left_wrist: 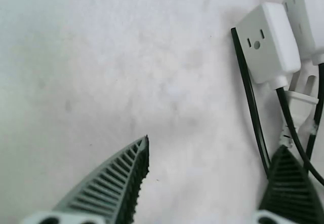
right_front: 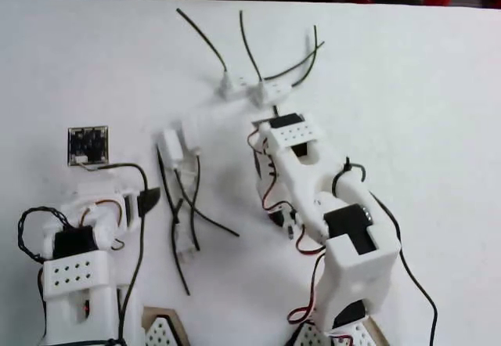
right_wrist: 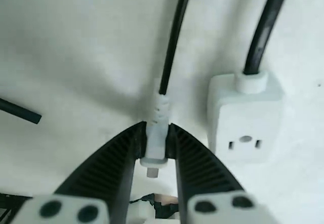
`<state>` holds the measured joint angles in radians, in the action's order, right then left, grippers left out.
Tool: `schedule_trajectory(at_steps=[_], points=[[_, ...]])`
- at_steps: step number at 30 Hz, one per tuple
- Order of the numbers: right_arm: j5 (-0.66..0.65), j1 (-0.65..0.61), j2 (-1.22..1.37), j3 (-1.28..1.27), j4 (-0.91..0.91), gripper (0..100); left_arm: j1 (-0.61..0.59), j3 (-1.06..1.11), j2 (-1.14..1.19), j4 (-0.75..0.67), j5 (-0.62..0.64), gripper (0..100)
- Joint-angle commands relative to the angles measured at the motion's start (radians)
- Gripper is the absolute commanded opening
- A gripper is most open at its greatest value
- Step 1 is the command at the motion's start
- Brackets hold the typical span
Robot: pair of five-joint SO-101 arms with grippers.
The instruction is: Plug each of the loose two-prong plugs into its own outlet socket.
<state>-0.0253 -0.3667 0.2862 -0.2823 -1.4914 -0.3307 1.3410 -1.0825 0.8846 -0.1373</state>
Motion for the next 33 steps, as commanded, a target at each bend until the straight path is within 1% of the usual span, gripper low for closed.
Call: schedule_trajectory(at_steps=[1, 8, 12, 14, 17, 23, 28, 33], points=[[-0.008, 0.005, -0.119, 0.034, -0.082, 1.8, -0.007, -0.003, -0.022, -0.021, -0.009, 36], [-0.009, 0.004, -0.437, 0.029, -0.16, 1.8, -0.007, -0.003, -0.022, -0.021, -0.009, 36], [-0.005, -0.031, -0.595, 0.005, -0.154, 1.8, 0.008, -0.003, -0.022, -0.021, -0.009, 36], [-0.002, -0.068, -0.665, -0.049, -0.114, 1.8, 0.03, 0.0, -0.022, -0.02, -0.009, 36], [-0.002, -0.111, -0.78, -0.166, -0.019, 1.8, 0.039, 0.008, -0.022, -0.021, -0.009, 36], [-0.002, -0.143, -1.015, -0.439, 0.209, 1.8, 0.038, 0.008, -0.024, -0.021, -0.009, 36], [-0.002, -0.234, -1.167, -0.666, 0.41, 1.8, 0.041, 0.002, -0.024, -0.021, -0.009, 36], [-0.002, -0.318, -1.307, -0.824, 0.61, 1.8, 0.14, -0.006, -0.024, -0.077, -0.008, 36]])
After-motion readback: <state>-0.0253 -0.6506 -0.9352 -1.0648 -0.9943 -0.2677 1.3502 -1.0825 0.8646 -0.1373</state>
